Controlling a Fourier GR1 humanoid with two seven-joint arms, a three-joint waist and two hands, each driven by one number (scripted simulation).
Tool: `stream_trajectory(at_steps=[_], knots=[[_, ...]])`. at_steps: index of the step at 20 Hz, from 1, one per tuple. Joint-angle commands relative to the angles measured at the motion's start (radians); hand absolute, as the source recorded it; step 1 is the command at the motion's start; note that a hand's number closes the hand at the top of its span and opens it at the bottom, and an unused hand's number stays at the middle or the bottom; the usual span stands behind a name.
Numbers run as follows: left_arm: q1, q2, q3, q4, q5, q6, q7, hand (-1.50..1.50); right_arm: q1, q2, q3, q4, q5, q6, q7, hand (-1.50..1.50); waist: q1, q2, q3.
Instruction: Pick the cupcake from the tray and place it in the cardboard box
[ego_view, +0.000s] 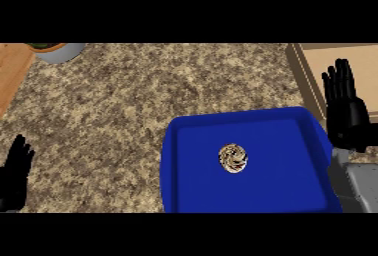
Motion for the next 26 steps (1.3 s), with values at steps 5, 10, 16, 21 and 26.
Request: stream_trajectory(at_steps=[5,10,16,21,26], knots=[[-0.170,0.126,-0.123,-0.166,-0.153,-0.138,-0.106,0.00,-0.006,-0.116,0.006,-0.211,0.135,-0.107,0.098,-1.50,-0.096,-0.058,-0.062],[-0.215,0.116,-0.215,-0.232,-0.175,-0.238,-0.118,0.00,0.165,-0.248,0.109,-0.326,0.353,-0.144,0.294,-1.50,-0.090,-0.048,-0.062],[-0.268,0.079,-0.263,-0.258,-0.213,-0.244,-0.086,0.00,0.351,-0.361,0.240,-0.574,0.614,-0.121,0.352,-1.50,-0.031,-0.035,-0.059],[-0.301,0.033,-0.280,-0.247,-0.229,-0.250,-0.087,0.00,0.345,-0.458,0.302,-0.740,0.750,0.036,0.622,-1.50,0.001,-0.029,-0.060],[-0.332,0.026,-0.281,-0.235,-0.229,-0.269,-0.076,0.00,0.276,-0.503,0.452,-0.793,0.810,0.277,0.878,-1.50,0.030,-0.023,-0.062]])
